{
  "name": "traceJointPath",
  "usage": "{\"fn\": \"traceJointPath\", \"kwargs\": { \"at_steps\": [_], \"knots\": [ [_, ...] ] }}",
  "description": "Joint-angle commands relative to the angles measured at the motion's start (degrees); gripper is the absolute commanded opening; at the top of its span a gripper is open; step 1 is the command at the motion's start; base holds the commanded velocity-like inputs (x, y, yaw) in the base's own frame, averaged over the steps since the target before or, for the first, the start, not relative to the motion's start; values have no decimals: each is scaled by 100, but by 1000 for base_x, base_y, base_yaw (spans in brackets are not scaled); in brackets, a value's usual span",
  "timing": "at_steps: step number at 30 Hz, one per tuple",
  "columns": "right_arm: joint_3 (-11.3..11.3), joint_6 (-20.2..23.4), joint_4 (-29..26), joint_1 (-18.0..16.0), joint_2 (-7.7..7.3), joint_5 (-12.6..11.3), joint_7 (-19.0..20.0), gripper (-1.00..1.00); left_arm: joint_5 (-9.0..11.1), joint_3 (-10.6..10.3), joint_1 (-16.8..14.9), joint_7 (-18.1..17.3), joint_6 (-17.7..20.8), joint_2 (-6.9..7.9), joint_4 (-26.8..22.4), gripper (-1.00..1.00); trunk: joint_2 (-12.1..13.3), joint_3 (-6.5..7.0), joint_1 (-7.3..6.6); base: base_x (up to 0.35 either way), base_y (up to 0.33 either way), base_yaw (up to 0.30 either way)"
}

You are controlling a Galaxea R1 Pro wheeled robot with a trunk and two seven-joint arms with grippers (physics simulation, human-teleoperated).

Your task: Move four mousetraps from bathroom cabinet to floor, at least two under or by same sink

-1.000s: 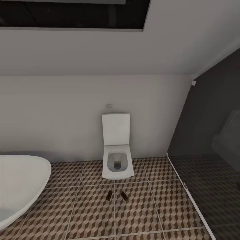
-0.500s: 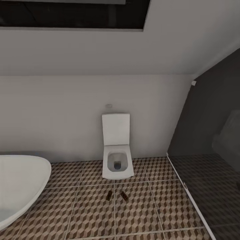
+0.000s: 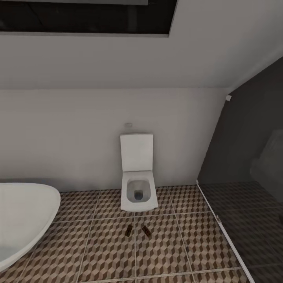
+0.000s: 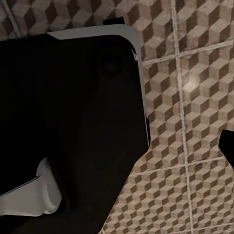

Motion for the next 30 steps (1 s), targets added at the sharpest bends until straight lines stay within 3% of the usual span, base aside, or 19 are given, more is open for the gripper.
{"fn": "traceJointPath", "kwargs": {
  "at_steps": [1, 8, 20, 30],
  "knots": [
    [47, -19, -10, -3, 15, -55, -2, 100, 55, -50, -3, 16, 24, 0, -5, 100, -11, -11, 3, 0, 0, 0],
    [48, -422, -11, -3, 121, -53, -2, 100, 55, -51, -3, 16, 21, 1, -6, 100, -11, -11, 3, 0, 0, 0],
    [40, -1117, -8, -3, 127, -53, -2, 100, 55, -53, -3, 16, 20, 1, -6, 100, -11, -11, 3, 0, 0, 0],
    [45, -1313, -8, -3, 138, -53, -2, 100, 55, -53, -3, 16, 20, 1, -6, 100, -11, -11, 3, 0, 0, 0]
  ]
}}
